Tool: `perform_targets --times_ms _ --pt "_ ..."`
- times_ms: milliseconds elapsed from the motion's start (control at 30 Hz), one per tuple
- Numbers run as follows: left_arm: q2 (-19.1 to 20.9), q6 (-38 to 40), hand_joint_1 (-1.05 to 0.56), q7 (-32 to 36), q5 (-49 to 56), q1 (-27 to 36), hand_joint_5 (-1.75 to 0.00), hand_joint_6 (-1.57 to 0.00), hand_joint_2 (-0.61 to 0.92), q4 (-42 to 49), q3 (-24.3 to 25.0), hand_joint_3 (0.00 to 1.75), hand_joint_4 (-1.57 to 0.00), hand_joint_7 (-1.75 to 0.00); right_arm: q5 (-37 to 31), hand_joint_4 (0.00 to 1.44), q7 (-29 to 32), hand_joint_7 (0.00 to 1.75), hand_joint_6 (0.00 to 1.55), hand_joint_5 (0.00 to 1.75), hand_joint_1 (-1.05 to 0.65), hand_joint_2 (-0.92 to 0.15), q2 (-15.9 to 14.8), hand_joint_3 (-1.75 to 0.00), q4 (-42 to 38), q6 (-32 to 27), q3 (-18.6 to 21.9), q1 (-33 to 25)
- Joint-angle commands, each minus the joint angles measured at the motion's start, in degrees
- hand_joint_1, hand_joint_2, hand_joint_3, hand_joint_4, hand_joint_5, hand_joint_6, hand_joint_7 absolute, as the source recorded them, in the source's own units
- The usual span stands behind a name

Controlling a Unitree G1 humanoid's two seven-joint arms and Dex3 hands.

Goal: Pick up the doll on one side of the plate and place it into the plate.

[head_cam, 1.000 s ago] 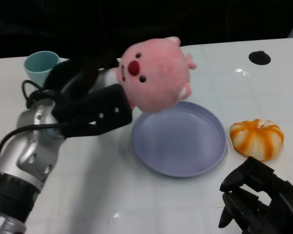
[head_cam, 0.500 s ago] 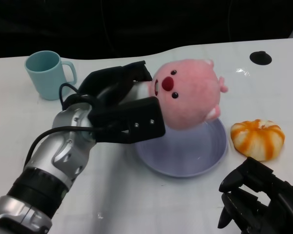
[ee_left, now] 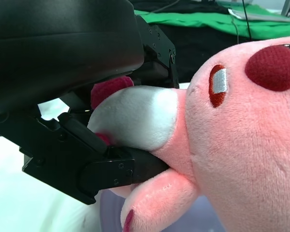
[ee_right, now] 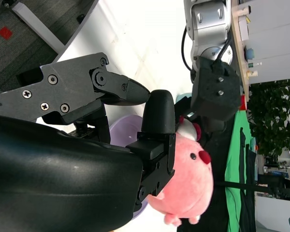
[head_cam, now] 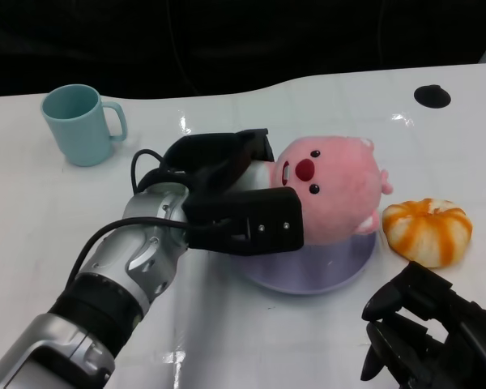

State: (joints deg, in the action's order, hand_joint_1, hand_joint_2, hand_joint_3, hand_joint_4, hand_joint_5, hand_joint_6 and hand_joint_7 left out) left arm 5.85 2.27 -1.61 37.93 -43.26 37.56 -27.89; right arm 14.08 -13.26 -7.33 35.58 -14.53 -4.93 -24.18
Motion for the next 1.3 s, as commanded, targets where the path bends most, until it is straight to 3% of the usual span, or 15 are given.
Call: perform_targets --times_ms 33,167,200,233,333,367,400,467,533,600,633,733,833,1033,1300 --pt "-0.57 -0.6 -0.21 0.39 -0.25 -2.33 -1.75 -0.67 0.61 1.9 0.03 0.95 -0.88 -1.75 0.05 0.53 0.37 1.65 0.41 1.75 -0.34 -0.91 -0.26 -0.62 0.92 -0.21 -0.18 -0.06" --pt "-1.03 -1.82 -0.24 0.98 -0.11 -2.79 -1.75 -0.66 0.6 4.02 -0.29 0.87 -0.87 -1.75 -0.53 0.54 0.77 1.65 0.42 1.75 -0.34 -0.91 -0.25 -0.62 1.13 -0.05 -0.69 -0.17" --pt "-1.1 -2.01 -0.24 1.28 0.01 -2.81 -1.75 -0.64 0.61 4.32 -0.32 0.76 -0.86 -1.69 -0.65 0.54 0.85 1.65 0.42 1.75 -0.34 -0.91 -0.26 -0.62 1.17 -0.02 -0.79 -0.18" --pt "-1.18 -2.09 -0.25 1.54 0.02 -2.78 -1.74 -0.69 0.66 4.47 -0.24 0.6 -0.82 -1.36 -0.71 0.54 0.9 1.65 0.42 1.75 -0.34 -0.91 -0.27 -0.62 1.24 0.01 -0.87 -0.19" --pt "-1.36 -1.49 -0.24 1.29 -0.19 -2.5 -1.7 -0.84 0.8 3.79 0.13 0.32 -0.73 -0.6 -0.21 0.53 0.86 1.65 0.42 1.75 -0.33 -0.91 -0.23 -0.63 1.36 0.01 -0.87 -0.21" --pt "-1.1 -1.74 -0.23 0.34 -0.58 -2.38 -1.7 -0.86 0.82 3.17 0.26 0.28 -0.72 -0.5 -0.13 0.53 0.87 1.65 0.42 1.75 -0.33 -0.91 -0.24 -0.63 1.41 -0.07 -0.85 -0.17" --pt "-0.8 -2.23 -0.27 -0.44 -0.85 -2.32 -1.65 -0.78 0.85 2.76 0.26 0.24 -0.63 -0.37 -0.15 0.53 0.91 1.65 0.42 1.75 -0.33 -0.91 -0.28 -0.63 1.43 -0.14 -0.83 -0.13" --pt "0.04 -2.7 -0.33 -2.6 -0.81 -2.35 -1.48 -0.69 0.9 1.73 -0.26 0.14 -0.52 -0.17 -0.13 0.54 0.93 1.66 0.42 1.75 -0.33 -0.91 -0.35 -0.63 1.45 -0.24 -0.78 -0.08" --pt "1.22 -2.64 -0.55 -5.31 0.02 -2.31 -0.7 -0.48 0.92 -0.08 -1.26 0.23 -0.37 -0.04 -0.06 0.54 0.75 1.66 0.42 1.75 -0.33 -0.91 -0.46 -0.63 1.36 -0.13 -0.74 -0.02" --pt "2.14 -2.89 -0.65 -7.24 0.34 -2.05 -0.39 -0.37 0.92 -1.81 -1.73 0.27 -0.33 -0.01 -0.17 0.54 0.72 1.66 0.42 1.75 -0.33 -0.91 -0.51 -0.63 1.27 0.0 -0.73 0.07" --pt "2.63 -3.05 -0.72 -8.22 0.48 -1.97 -0.27 -0.29 0.92 -2.65 -2.0 0.3 -0.22 0.0 -0.27 0.54 0.72 1.66 0.42 1.75 -0.33 -0.91 -0.54 -0.63 1.22 0.08 -0.73 0.1" --pt "4.14 -2.7 -0.82 -11.14 1.59 -2.06 -0.14 -0.13 0.92 -5.06 -3.28 0.4 -0.05 0.0 -0.25 0.54 0.7 1.66 0.42 1.75 -0.33 -0.9 -0.56 -0.63 1.06 0.1 -0.65 0.15" --pt "5.69 -2.66 -0.91 -13.87 2.19 -1.95 -0.02 -0.04 0.92 -8.07 -3.77 0.46 0.0 -0.01 -0.16 0.54 0.85 1.65 0.42 1.75 -0.32 -0.9 -0.49 -0.63 1.07 -0.22 -0.57 0.19" --pt "7.77 -2.06 -1.02 -18.43 2.68 -1.29 0.0 0.0 0.92 -13.57 -3.67 0.52 0.0 0.0 -0.48 0.54 0.96 1.65 0.42 1.75 -0.33 -0.9 -0.63 -0.64 0.98 -0.14 -0.58 0.3" --pt "10.6 -1.7 -1.02 -22.21 0.7 1.17 -0.01 -0.04 0.92 -20.84 -1.3 0.53 -0.02 -0.02 -0.19 0.53 0.65 1.65 0.42 1.75 -0.33 -0.9 -0.68 -0.64 0.76 0.31 -0.41 0.16"
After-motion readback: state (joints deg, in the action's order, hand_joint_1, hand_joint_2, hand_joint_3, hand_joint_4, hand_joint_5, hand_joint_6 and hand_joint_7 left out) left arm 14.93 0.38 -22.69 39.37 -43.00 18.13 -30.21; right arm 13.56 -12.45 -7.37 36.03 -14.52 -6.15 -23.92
